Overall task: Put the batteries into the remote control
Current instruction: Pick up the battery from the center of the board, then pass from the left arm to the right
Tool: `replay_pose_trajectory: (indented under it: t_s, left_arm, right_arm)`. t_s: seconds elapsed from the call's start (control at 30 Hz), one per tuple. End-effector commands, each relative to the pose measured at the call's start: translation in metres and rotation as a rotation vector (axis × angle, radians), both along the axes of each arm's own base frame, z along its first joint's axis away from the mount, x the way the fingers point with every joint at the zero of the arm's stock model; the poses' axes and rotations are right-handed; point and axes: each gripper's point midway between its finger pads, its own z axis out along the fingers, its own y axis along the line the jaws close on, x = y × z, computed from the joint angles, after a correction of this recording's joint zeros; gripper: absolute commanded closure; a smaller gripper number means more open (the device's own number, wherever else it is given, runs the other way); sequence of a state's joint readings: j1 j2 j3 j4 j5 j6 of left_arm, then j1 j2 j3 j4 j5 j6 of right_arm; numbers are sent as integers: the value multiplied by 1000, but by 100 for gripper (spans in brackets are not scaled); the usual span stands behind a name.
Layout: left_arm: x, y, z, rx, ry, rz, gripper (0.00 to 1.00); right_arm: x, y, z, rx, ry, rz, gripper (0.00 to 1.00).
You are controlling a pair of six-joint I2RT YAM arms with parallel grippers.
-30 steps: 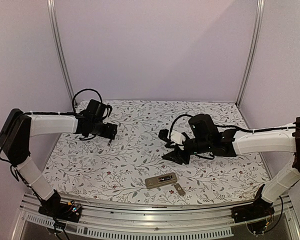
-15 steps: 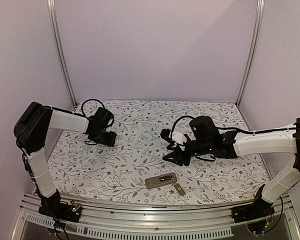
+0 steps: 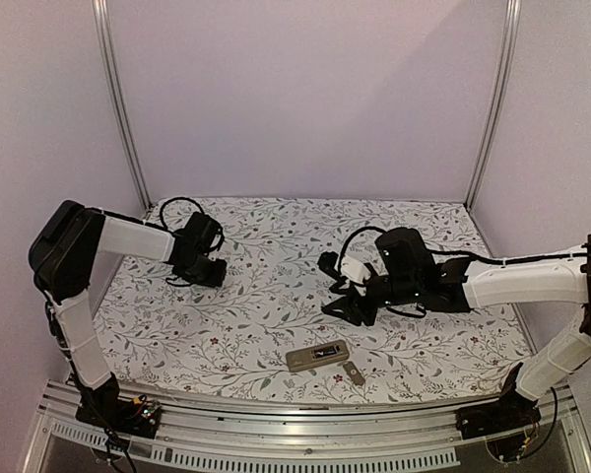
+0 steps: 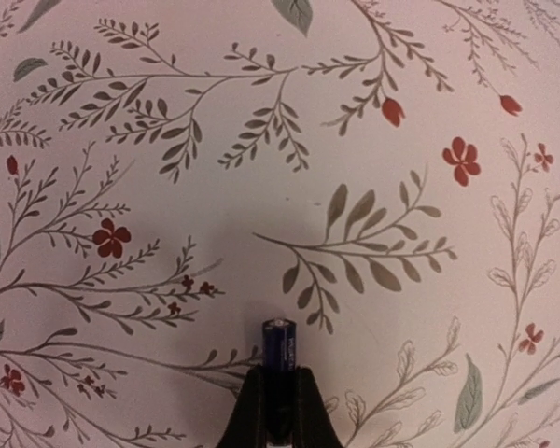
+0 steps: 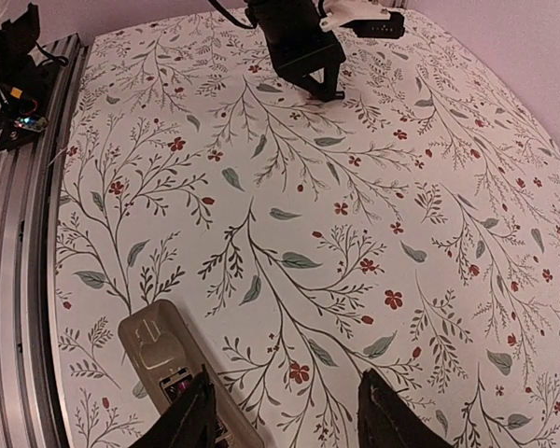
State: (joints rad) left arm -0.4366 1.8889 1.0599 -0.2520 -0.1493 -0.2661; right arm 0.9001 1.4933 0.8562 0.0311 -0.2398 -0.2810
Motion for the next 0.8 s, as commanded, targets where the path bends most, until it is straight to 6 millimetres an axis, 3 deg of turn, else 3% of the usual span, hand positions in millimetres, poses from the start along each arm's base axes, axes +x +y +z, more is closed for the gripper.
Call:
replay_pose_trajectory:
  t_s: [0.0, 0.1, 0.17, 0.27, 0.43, 0.53, 0.63, 0.77]
  left_arm:
    - [-13, 5, -12, -17, 59, -6, 100]
    - [-10, -11, 10, -65, -10, -61, 100]
    - [-9, -32, 46, -107, -128, -143, 100]
    - [-20, -74, 118, -146, -366, -323, 100]
    - [-82, -140, 231, -297, -735, -688, 100]
    - [-127, -156, 282, -416, -914, -850, 100]
    - [-166, -160, 321, -511, -1060, -957, 100]
    - [-194, -181, 349, -557, -1070, -1067, 100]
  right_arm:
    - [1, -5, 10, 14, -23, -20, 50]
    - [1, -8, 14, 22, -25, -36, 50]
    - [3, -10, 20, 34, -33, -48, 50]
    - [8, -12, 36, 76, -40, -72, 50]
    - [9, -15, 96, 249, -80, -67, 49]
    - [-2, -17, 144, 366, -128, -24, 48]
    - [-17, -20, 185, 468, -162, 31, 46]
    - [-38, -24, 226, 581, -189, 118, 45]
